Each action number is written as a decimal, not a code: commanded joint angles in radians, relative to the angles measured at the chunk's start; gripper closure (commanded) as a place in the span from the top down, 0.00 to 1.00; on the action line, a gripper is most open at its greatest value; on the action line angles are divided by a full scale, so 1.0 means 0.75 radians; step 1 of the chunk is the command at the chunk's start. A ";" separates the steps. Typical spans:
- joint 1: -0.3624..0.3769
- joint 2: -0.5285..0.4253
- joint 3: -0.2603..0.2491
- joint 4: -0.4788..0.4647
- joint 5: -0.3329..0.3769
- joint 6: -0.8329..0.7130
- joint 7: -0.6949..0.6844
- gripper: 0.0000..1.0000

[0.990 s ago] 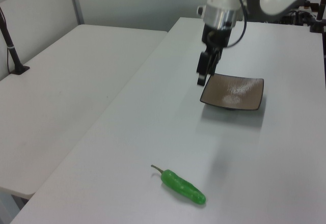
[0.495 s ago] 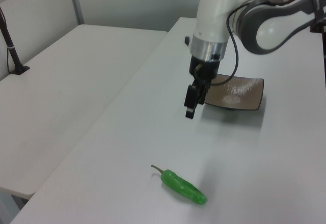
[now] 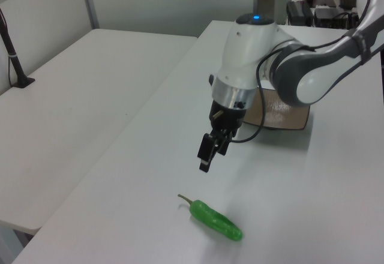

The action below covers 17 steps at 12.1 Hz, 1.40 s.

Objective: Chili peppers are placed on a ceramic plate
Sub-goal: 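Lower the gripper and close it around the green chili pepper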

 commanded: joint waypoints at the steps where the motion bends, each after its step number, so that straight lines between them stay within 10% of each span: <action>1: 0.031 0.126 0.026 0.120 -0.082 0.008 0.125 1.00; 13: 0.093 0.361 0.067 0.221 -0.176 0.075 0.176 1.00; 14: 0.093 0.370 0.067 0.219 -0.202 0.094 0.178 0.80; 15: 0.093 0.378 0.069 0.219 -0.217 0.102 0.182 0.21; 17: 0.089 0.378 0.069 0.219 -0.217 0.102 0.186 0.14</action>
